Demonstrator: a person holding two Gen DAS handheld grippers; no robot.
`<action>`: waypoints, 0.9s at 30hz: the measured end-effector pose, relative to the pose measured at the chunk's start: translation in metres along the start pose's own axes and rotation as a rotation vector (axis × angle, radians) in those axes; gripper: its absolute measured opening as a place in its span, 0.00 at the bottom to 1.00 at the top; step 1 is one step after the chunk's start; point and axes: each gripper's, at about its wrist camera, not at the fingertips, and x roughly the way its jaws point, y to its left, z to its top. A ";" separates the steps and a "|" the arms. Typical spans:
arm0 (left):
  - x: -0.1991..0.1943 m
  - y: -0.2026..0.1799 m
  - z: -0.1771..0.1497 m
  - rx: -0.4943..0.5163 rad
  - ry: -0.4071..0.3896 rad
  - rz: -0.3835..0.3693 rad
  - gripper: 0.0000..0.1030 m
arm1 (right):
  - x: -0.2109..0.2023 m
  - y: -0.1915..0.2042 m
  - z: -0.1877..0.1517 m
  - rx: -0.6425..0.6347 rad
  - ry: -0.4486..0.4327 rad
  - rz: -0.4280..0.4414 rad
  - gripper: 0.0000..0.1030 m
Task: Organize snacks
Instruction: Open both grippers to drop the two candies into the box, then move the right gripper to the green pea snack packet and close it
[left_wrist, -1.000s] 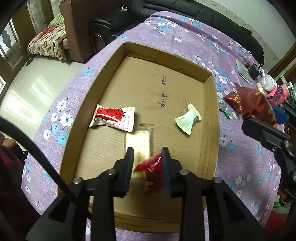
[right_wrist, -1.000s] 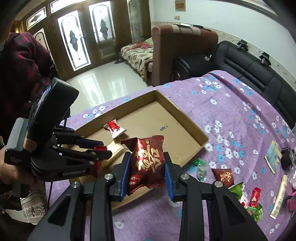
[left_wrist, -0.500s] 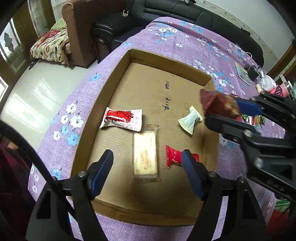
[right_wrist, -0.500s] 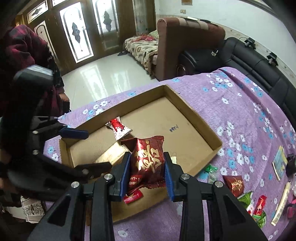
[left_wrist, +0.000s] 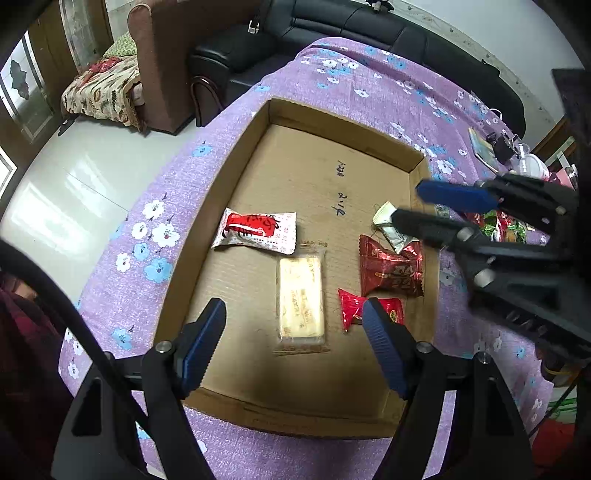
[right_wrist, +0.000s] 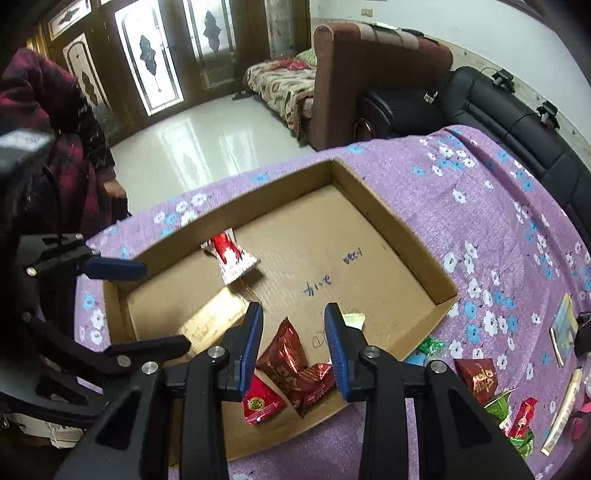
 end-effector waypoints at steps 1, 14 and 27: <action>-0.002 -0.001 0.001 0.001 -0.003 -0.001 0.74 | -0.009 -0.003 0.002 0.010 -0.024 0.001 0.34; -0.024 -0.117 0.004 0.240 -0.031 -0.113 0.80 | -0.126 -0.137 -0.102 0.331 -0.145 -0.234 0.57; 0.013 -0.207 -0.019 0.372 0.071 -0.132 0.81 | -0.101 -0.207 -0.194 0.461 -0.006 -0.332 0.58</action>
